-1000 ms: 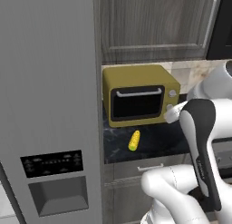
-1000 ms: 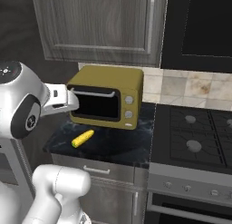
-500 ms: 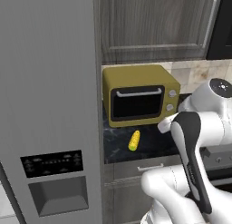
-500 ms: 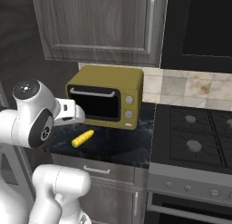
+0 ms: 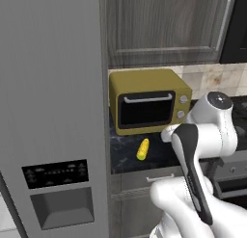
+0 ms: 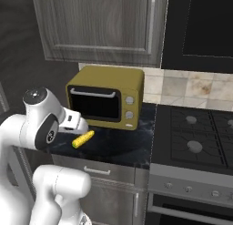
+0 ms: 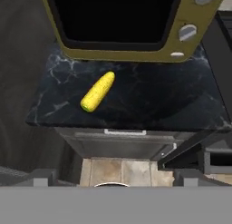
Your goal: Place the liquor on the top shelf of the fridge to keep it out of children's reach, and place the corn and bell pepper on lower shelves for easy access.
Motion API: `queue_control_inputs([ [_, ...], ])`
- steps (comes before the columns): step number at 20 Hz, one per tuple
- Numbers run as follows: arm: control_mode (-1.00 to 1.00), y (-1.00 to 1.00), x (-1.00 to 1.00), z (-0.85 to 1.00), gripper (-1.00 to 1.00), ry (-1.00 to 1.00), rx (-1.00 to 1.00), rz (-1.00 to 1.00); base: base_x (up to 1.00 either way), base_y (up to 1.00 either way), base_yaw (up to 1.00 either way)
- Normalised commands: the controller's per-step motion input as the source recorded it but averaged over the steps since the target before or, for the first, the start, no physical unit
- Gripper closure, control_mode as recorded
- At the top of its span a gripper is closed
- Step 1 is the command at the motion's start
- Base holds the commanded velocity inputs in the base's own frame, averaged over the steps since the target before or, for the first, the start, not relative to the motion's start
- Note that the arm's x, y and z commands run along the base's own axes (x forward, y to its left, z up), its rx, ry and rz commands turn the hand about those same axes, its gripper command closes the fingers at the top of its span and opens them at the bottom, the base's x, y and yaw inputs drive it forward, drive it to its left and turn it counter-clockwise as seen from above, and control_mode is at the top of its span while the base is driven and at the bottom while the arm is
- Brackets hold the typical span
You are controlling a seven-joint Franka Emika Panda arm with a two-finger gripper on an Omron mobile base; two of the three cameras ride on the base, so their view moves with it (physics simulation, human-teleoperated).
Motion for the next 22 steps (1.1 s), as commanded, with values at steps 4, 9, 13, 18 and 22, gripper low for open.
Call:
queue_control_inputs([
  [4,-1.0,0.0,0.21,-0.24,-1.0,0.13,0.18,-0.17,0.0,0.0,0.0],
  [9,-1.0,0.02,0.34,-0.14,-1.0,0.16,0.14,-0.02,0.0,0.0,0.0],
  [13,-1.0,0.14,0.3,-0.19,-1.0,0.15,0.04,0.0,0.0,0.0,0.0],
  [18,-1.0,0.21,0.35,-0.19,-1.0,0.1,0.0,0.0,0.0,0.0,0.0],
  [22,-1.0,0.09,0.38,-0.36,-1.0,0.07,0.0,0.0,0.0,0.0,0.0],
])
